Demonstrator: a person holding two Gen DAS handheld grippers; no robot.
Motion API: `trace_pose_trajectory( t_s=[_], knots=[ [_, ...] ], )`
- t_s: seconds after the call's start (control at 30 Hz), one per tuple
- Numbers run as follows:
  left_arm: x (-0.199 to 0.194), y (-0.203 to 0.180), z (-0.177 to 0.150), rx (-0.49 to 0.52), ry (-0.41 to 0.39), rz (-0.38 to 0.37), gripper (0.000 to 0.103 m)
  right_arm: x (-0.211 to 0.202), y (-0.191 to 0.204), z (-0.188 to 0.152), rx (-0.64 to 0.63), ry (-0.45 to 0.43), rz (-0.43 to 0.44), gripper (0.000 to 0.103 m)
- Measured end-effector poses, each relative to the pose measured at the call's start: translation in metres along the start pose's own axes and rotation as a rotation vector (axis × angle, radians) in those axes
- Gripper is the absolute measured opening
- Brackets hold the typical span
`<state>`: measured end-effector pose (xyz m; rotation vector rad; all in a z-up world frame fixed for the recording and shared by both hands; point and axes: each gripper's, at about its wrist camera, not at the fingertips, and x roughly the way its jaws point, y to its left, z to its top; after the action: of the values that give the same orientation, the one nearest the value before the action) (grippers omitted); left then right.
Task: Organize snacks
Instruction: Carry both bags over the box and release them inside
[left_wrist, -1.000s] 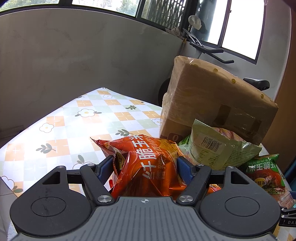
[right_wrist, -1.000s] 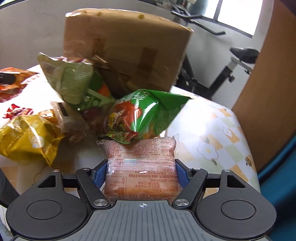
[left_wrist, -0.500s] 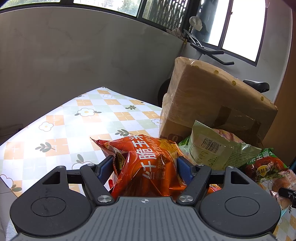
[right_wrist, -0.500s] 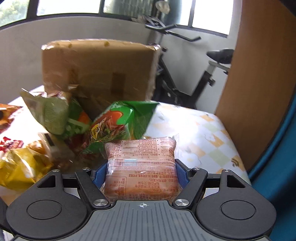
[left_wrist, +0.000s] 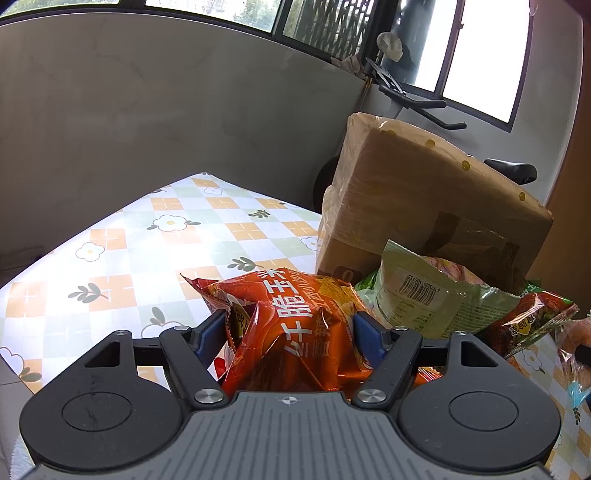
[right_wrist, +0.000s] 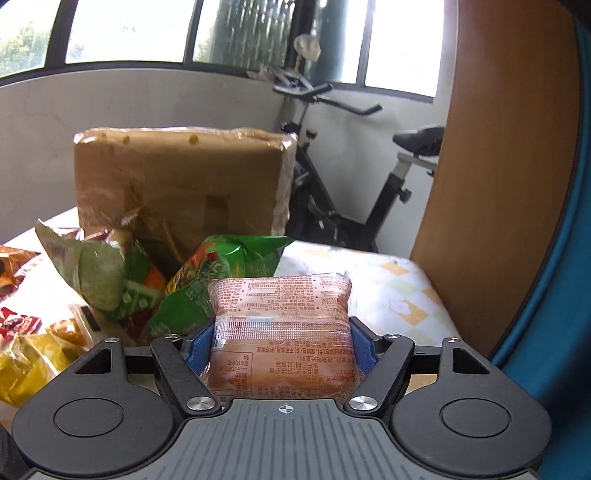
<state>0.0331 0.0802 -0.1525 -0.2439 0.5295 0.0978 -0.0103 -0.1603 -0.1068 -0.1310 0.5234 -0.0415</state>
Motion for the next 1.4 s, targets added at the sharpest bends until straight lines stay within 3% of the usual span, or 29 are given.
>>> trace_pose_trajectory(
  t_s=[0.4,0.87,1.0,1.17,1.4],
  knots=[
    [-0.016,-0.010,0.022,0.076,-0.111,0.020,0.076,-0.001,-0.035,0.031,0.172,-0.074,0.052,0.070],
    [-0.018,-0.055,0.087,0.158,-0.250,-0.100,0.076,0.021,-0.046,0.084,0.202,-0.177,0.152,0.070],
    [-0.002,-0.075,0.115,0.149,-0.273,-0.154,0.076,0.034,-0.042,0.114,0.187,-0.224,0.186,0.070],
    [0.028,-0.110,0.143,0.216,-0.316,-0.179,0.076,0.062,-0.031,0.154,0.135,-0.271,0.218,0.070],
    [0.085,-0.138,0.172,0.239,-0.277,-0.178,0.076,0.122,-0.006,0.191,0.078,-0.243,0.216,0.070]
  ],
)
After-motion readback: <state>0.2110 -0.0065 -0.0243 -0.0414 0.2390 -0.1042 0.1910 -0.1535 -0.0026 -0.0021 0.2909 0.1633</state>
